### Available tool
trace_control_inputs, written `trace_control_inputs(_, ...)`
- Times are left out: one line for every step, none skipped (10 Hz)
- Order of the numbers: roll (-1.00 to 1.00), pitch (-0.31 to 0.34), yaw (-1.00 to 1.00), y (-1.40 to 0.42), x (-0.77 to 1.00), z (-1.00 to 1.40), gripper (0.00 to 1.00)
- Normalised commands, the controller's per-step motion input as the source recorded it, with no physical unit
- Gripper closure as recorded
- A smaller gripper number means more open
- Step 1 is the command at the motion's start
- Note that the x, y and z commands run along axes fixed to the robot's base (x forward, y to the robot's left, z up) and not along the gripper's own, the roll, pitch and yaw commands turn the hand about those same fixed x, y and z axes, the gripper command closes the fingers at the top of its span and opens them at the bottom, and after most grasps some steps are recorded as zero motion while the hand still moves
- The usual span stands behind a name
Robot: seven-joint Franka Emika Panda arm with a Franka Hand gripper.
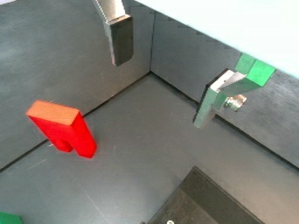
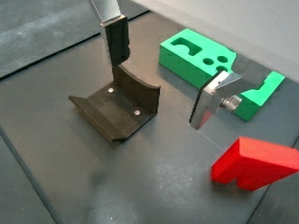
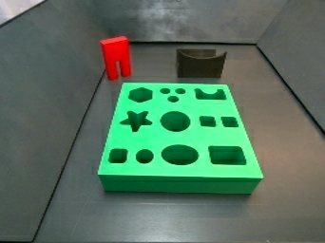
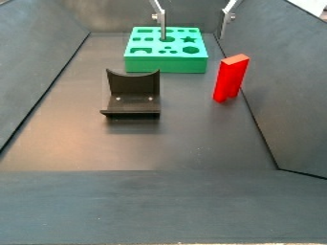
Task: Pick up the double-square object. Move up. Move to above the board. Insert the double-square object.
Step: Pick up the double-square object.
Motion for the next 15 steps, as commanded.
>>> trace_control_inputs(-0.01, -0.01, 0.0, 0.0, 0.0, -0.02, 0.0)
trace_control_inputs(0.0, 0.0, 0.0, -0.02, -0.02, -0.07, 0.0)
trace_control_inputs(-0.01, -0.106, 0.31, -0.34, -0.66, -0.21, 0.0)
trace_control_inputs(0.06, -0.016, 0.79, -0.42, -0.27, -0.22, 0.0)
trace_control_inputs(0.05, -0.03, 0.86, -0.35, -0.24, -0.2, 0.0)
trace_control_inputs(0.04, -0.046, 0.91, -0.3, -0.23, -0.19, 0.0)
trace_control_inputs(0.04, -0.059, 0.93, -0.26, -0.22, -0.19, 0.0)
trace_control_inputs(0.06, -0.09, 0.91, -0.24, -0.31, -0.21, 0.0)
trace_control_inputs(0.1, -0.096, 0.87, -0.25, -0.36, -0.2, 0.0)
trace_control_inputs(0.13, -0.099, 0.73, -0.27, -0.49, -0.15, 0.0)
trace_control_inputs(0.0, 0.0, 0.0, 0.0, -0.03, 0.0, 0.0)
trace_control_inputs(0.01, -0.183, 0.0, -0.06, -0.73, -0.21, 0.0)
trace_control_inputs(0.02, -0.279, 0.0, -0.17, -0.96, -0.2, 0.0)
trace_control_inputs(0.0, -0.329, 0.0, -0.21, -0.93, -0.1, 0.0)
trace_control_inputs(0.08, -0.273, 0.0, -0.25, -0.94, -0.16, 0.0)
